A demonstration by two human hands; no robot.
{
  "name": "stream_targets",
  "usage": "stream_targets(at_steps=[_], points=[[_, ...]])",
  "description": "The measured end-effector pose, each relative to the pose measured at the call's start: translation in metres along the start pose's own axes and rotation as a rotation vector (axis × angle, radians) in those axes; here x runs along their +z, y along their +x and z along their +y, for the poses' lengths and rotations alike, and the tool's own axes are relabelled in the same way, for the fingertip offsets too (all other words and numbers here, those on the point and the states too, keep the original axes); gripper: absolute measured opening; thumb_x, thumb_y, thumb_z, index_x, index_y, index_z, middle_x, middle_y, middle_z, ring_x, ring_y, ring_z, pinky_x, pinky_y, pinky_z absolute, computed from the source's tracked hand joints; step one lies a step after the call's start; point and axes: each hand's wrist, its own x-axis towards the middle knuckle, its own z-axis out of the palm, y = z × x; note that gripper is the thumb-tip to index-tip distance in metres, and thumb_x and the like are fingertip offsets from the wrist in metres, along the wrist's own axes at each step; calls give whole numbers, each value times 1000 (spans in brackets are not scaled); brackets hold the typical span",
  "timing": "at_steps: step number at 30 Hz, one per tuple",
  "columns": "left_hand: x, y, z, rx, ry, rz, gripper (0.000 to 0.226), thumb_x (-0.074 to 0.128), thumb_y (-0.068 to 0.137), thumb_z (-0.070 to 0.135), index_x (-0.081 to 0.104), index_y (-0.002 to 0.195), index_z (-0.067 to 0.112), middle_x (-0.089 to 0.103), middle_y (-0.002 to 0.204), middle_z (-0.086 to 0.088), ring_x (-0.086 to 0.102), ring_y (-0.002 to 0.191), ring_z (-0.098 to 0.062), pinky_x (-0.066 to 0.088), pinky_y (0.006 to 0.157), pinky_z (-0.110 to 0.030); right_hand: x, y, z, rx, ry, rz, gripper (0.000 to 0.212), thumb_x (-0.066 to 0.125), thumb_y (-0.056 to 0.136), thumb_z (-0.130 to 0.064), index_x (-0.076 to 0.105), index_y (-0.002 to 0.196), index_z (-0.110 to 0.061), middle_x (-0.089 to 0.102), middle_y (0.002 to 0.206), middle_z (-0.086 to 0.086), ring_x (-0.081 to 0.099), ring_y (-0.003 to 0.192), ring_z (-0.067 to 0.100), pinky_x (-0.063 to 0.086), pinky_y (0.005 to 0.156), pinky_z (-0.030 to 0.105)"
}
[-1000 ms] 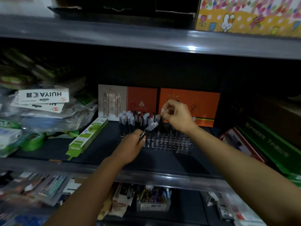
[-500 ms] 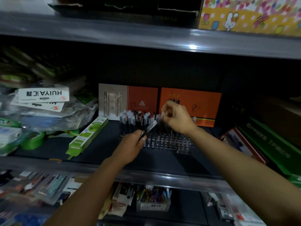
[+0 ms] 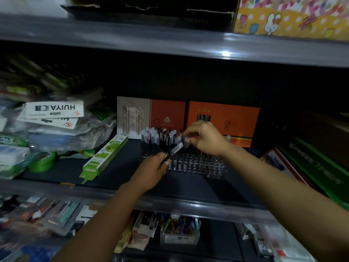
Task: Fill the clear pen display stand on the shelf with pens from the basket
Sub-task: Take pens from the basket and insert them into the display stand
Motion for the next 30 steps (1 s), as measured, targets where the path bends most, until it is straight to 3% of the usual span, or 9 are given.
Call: stream_targets(at_steps=[5, 9, 13, 20, 26, 30], points=[[-1, 0, 5, 15, -5, 12, 12, 45, 97, 21, 52, 88, 16, 59, 71, -3, 55, 61, -17, 50, 68, -45, -11, -1, -9, -81, -46, -163, 28, 71, 85, -18, 67, 113, -19, 64, 103, -7, 52, 102, 12, 45, 89, 30], [-3, -2, 15, 52, -12, 15, 11, 45, 97, 21, 53, 92, 16, 60, 73, -4, 57, 64, -19, 51, 68, -44, -19, -4, -14, -105, -34, -188, 11, 68, 86, -16, 68, 97, -19, 66, 92, -1, 56, 90, 13, 50, 81, 37], [-5, -3, 21, 58, -21, 3, 9, 45, 97, 22, 53, 96, 18, 60, 74, -1, 57, 65, -16, 52, 69, -44, -30, -9, -22, -107, -6, -170, 10, 65, 88, -11, 65, 83, -20, 65, 81, -4, 58, 80, 10, 51, 75, 31], [-8, -6, 29, 81, 24, -4, 8, 46, 97, 19, 52, 101, 16, 58, 75, 1, 58, 69, -19, 51, 69, -43, -41, -14, -26, -117, 11, -117, 9, 64, 86, -5, 69, 85, -13, 67, 81, -1, 60, 74, 11, 50, 66, 27], [-11, -11, 22, 58, 85, -20, 6, 46, 97, 22, 51, 96, 17, 60, 79, -5, 59, 71, -25, 49, 67, -45, -55, -21, -21, -43, 140, -35, 14, 63, 86, 0, 69, 81, -12, 68, 78, -4, 59, 64, 0, 47, 57, 16], [-7, -10, 21, 49, 99, -32, 4, 47, 97, 21, 47, 94, 18, 57, 76, -4, 55, 66, -22, 42, 58, -35, -57, -25, -21, 24, 250, 48, 14, 58, 86, 2, 66, 82, -9, 66, 74, 1, 61, 59, 6, 48, 53, 18]])
